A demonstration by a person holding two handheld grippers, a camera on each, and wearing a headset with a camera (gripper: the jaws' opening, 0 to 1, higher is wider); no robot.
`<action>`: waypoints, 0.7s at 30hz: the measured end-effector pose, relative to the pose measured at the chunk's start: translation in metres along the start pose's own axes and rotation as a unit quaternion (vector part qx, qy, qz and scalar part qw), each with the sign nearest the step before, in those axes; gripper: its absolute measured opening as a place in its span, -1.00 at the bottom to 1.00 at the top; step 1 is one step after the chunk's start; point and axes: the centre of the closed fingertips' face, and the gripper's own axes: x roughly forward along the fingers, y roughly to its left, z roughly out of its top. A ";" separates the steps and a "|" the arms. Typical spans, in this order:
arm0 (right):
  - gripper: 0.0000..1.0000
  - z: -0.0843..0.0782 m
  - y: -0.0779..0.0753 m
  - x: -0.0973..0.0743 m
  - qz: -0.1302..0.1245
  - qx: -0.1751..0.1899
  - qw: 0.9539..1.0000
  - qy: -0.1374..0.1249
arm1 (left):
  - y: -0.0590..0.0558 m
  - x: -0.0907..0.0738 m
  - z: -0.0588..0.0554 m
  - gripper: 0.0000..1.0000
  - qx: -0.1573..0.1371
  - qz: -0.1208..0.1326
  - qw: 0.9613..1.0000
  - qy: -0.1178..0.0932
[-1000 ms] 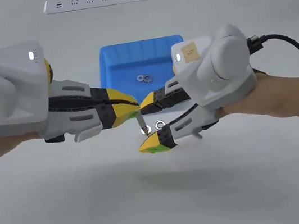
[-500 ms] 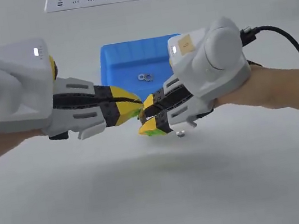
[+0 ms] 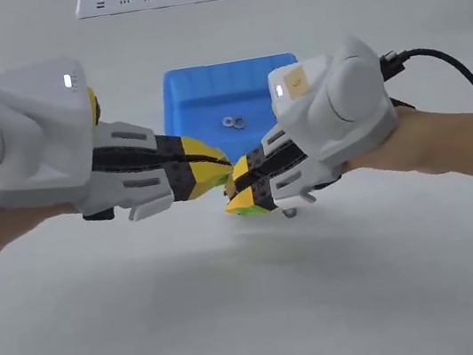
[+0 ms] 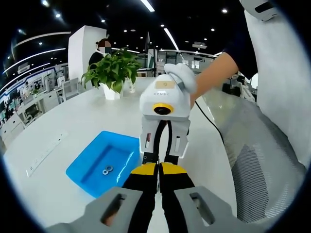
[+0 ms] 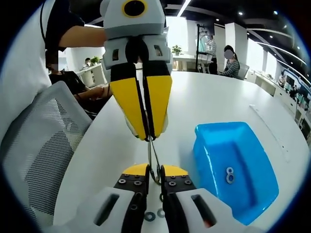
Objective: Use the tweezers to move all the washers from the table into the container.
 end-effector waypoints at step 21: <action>-0.82 0.006 -0.006 -0.010 -0.051 0.028 0.998 -0.026 | -0.008 -0.009 0.000 -0.15 -0.030 0.001 1.000 0.004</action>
